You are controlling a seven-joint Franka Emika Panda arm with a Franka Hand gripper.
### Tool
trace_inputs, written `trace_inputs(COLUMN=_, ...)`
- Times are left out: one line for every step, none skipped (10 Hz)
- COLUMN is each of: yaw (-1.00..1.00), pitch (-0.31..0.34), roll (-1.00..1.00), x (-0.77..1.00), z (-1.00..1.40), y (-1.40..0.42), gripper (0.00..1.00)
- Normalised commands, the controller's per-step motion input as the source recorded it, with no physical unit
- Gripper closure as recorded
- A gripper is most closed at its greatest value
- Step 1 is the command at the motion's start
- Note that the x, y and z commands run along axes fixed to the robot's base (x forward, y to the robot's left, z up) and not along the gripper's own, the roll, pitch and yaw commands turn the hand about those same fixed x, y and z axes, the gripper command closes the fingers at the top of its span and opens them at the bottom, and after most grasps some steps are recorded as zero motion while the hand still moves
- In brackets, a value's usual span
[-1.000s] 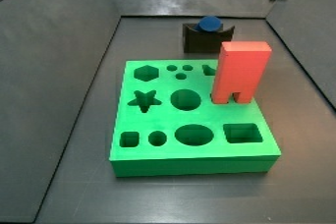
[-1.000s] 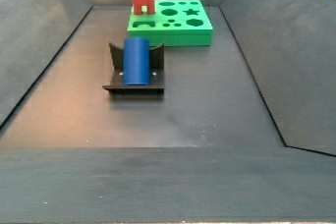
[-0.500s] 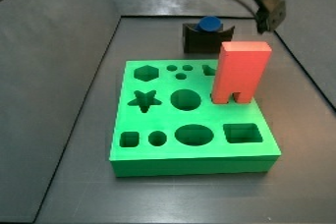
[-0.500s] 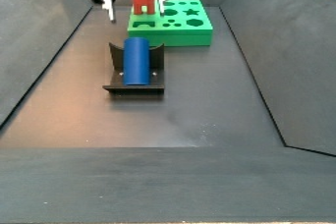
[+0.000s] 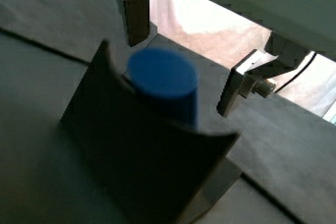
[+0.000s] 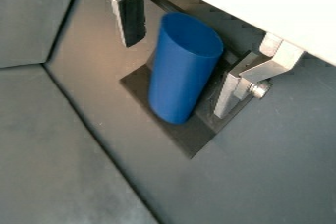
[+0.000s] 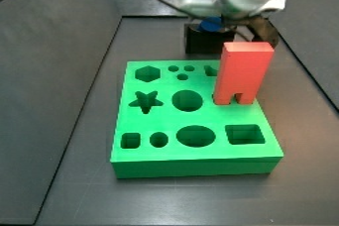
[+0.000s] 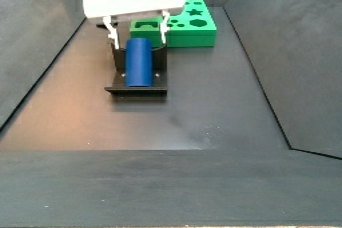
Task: Pick up the oval object. Move up. Place the oval object on the fixture. Regrasp the oval object. Move to above the board. Insert the oval object.
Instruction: Regrasp the oval object, then move to above the board.
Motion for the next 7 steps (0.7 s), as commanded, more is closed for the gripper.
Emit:
trace_inputs(yaw=-0.03, pitch=-0.074, roll=0.08, x=0.08, z=-0.54, y=0.01, gripper=0.0)
trace_inputs(yaw=-0.04, pitch=-0.045, roll=0.08, x=0.08, z=-0.34, y=0.01, gripper=0.0)
trace_inputs(yaw=-0.04, pitch=-0.012, roll=0.07, x=0.06, z=-0.21, y=0.0, gripper=0.0)
trace_inputs(yaw=0.0, pitch=0.0, roll=0.0, x=0.0, z=0.0, y=0.0, gripper=1.0)
trace_inputs(yaw=0.19, pitch=-0.034, roll=-0.31, x=-0.02, z=1.0, y=-0.01, gripper=1.0)
trace_inputs(yaw=0.19, pitch=-0.033, roll=-0.32, x=-0.02, z=1.0, y=-0.01, gripper=1.0)
trace_inputs(yaw=0.14, pitch=-0.056, roll=-0.26, x=-0.02, z=1.0, y=-0.01, gripper=1.0)
